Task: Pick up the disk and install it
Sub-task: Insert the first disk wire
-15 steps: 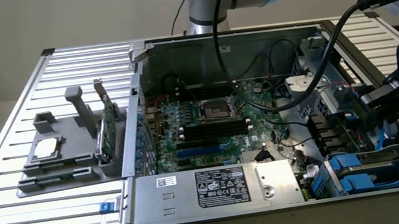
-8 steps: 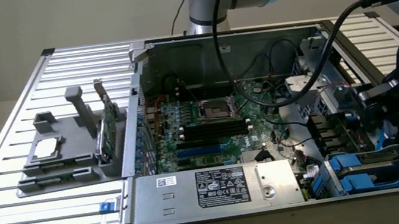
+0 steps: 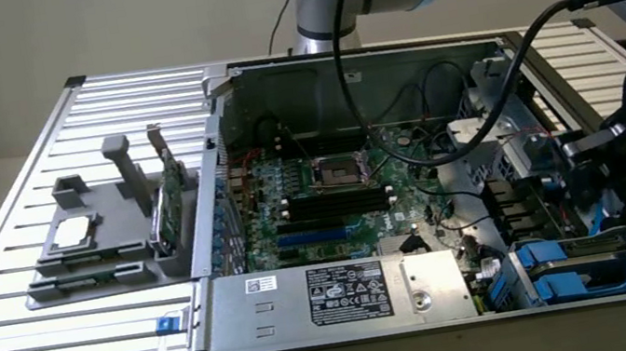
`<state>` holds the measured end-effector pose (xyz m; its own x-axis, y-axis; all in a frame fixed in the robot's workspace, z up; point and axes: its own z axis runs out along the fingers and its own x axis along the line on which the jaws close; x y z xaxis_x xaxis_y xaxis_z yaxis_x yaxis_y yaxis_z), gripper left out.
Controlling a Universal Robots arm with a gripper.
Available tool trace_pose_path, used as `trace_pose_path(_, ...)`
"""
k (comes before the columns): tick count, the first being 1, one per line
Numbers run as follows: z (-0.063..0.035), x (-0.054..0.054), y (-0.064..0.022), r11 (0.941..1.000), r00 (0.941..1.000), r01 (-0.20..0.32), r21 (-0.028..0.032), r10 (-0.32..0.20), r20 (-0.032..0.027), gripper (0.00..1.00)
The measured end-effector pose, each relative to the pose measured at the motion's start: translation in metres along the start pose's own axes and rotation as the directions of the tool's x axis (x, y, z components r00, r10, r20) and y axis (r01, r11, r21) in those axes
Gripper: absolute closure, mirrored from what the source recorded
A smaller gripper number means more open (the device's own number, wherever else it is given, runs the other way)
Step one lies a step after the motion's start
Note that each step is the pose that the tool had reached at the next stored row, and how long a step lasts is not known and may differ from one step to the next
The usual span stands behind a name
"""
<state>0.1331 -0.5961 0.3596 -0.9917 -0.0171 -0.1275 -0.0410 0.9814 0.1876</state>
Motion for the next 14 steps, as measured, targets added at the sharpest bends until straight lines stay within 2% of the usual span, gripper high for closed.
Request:
trace_pose_path(1,0.0,0.0001,0.0,1.0,1.0,-0.002,0.0065,0.002,0.0004,0.58)
trace_pose_path(2,0.0,0.0001,0.0,0.9999,1.0,-0.005,0.0157,0.005,0.0012,0.58)
trace_pose_path(5,0.0001,0.0002,-0.0001,0.9988,0.9998,-0.017,0.047,0.017,0.0071,0.58)
trace_pose_path(8,0.0009,0.0008,-0.0002,0.9971,0.9994,-0.033,0.0684,0.032,0.0138,0.58)
trace_pose_path(10,0.0017,0.0013,-0.0003,0.9958,0.9988,-0.047,0.0791,0.046,0.0183,0.58)
trace_pose_path(11,0.002,0.0016,-0.0004,0.9951,0.9984,-0.055,0.0821,0.054,0.0203,0.58)
trace_pose_path(14,0.0024,0.0031,-0.0004,0.9933,0.9969,-0.077,0.0856,0.075,0.0249,0.58)
